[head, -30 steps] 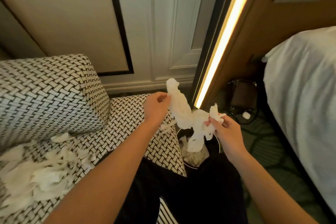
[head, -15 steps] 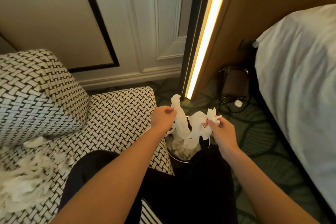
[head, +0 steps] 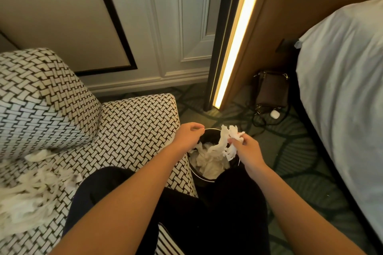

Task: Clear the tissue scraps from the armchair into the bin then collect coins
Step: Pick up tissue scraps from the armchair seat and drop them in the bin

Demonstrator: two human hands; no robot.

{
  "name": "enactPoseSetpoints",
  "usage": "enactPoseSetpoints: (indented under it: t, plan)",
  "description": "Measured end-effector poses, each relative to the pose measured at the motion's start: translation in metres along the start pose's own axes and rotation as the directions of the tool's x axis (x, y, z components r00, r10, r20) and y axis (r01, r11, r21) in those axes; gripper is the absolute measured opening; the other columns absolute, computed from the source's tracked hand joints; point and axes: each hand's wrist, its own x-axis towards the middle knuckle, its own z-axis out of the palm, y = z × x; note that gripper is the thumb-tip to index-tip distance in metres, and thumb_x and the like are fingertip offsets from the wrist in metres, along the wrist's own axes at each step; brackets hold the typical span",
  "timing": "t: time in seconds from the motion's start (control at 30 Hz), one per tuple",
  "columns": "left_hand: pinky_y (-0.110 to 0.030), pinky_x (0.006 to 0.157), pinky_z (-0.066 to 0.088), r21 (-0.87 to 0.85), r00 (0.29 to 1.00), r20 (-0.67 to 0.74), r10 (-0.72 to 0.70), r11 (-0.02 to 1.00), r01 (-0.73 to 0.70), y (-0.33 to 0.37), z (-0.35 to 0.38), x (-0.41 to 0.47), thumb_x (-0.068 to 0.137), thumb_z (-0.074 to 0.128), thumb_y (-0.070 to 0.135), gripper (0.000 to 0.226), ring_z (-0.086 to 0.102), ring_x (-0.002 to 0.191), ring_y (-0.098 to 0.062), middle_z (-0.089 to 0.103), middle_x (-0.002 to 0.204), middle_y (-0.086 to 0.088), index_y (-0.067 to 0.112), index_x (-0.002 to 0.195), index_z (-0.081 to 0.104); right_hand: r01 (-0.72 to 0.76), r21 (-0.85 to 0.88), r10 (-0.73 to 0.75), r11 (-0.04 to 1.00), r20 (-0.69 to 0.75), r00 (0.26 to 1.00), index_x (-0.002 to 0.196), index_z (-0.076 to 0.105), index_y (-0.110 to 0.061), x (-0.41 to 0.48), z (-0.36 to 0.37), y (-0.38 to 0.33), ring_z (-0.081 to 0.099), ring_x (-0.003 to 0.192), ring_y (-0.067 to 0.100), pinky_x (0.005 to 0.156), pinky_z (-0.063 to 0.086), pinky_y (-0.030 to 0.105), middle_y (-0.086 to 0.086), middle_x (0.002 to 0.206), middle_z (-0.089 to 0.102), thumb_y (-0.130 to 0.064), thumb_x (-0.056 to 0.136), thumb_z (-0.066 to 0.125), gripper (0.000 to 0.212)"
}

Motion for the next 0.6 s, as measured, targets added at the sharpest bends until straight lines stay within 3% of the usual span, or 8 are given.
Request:
enactPoseSetpoints:
  t: [0.13, 0.27, 0.4, 0.5, 0.6]
  plan:
    - [-0.017, 0.062, 0.042, -0.018, 1.0, -0.02, -0.013, 1.0, 0.012, -0.009, -0.008, -0.004, 0.094, 0.053, 0.021, 0.026, 0.06, 0.1, -0.014, 0.062, 0.11, -0.001, 0.016, 0.118, 0.062, -0.013, -0.017, 0.014, 1.0, 0.085, 0.996, 0.11, 0.063, -0.008, 0.001, 0.004, -0.004, 0.055, 0.102, 0.02, 0.077, 0.041, 0.028, 0.005, 0.109, 0.062, -0.017, 0.09, 0.06, 0.022]
    - [-0.016, 0.062, 0.04, -0.033, 0.999, -0.036, -0.028, 0.999, 0.027, -0.015, -0.015, -0.006, 0.094, 0.052, 0.019, 0.024, 0.06, 0.098, -0.012, 0.061, 0.109, 0.002, 0.018, 0.115, 0.062, -0.026, -0.04, 0.032, 0.999, 0.167, 0.985, 0.115, 0.06, -0.009, 0.0, 0.008, -0.01, 0.053, 0.101, 0.018, 0.082, 0.039, 0.03, 0.006, 0.115, 0.059, -0.015, 0.091, 0.058, 0.025]
    - [-0.018, 0.067, 0.042, -0.007, 0.991, -0.132, -0.023, 1.0, 0.022, -0.025, -0.024, -0.005, 0.094, 0.051, 0.018, 0.023, 0.06, 0.098, -0.013, 0.061, 0.111, 0.0, 0.017, 0.114, 0.063, -0.071, -0.073, 0.086, 0.995, 0.229, 0.97, 0.12, 0.058, -0.011, -0.001, 0.009, -0.013, 0.044, 0.121, 0.024, 0.093, 0.034, 0.035, 0.001, 0.123, 0.056, -0.018, 0.098, 0.044, 0.027]
    - [-0.016, 0.066, 0.041, 0.013, 0.969, -0.246, -0.034, 0.999, 0.038, -0.036, -0.033, -0.005, 0.094, 0.049, 0.016, 0.025, 0.055, 0.09, -0.007, 0.06, 0.115, 0.0, 0.017, 0.116, 0.062, -0.135, -0.098, 0.156, 0.986, 0.266, 0.951, 0.14, 0.041, -0.015, -0.002, 0.009, -0.016, 0.037, 0.131, 0.026, 0.107, 0.025, 0.044, 0.003, 0.133, 0.05, -0.025, 0.102, 0.038, 0.04]
    - [-0.013, 0.055, 0.036, 0.029, 0.948, -0.309, -0.07, 0.996, 0.083, -0.045, -0.04, -0.004, 0.093, 0.049, 0.013, 0.029, 0.05, 0.075, -0.002, 0.059, 0.115, 0.001, 0.016, 0.12, 0.06, -0.2, -0.115, 0.227, 0.973, 0.316, 0.921, 0.148, 0.025, -0.02, -0.001, 0.009, -0.019, 0.033, 0.136, 0.028, 0.11, 0.023, 0.044, 0.005, 0.15, 0.033, -0.032, 0.101, 0.038, 0.05]
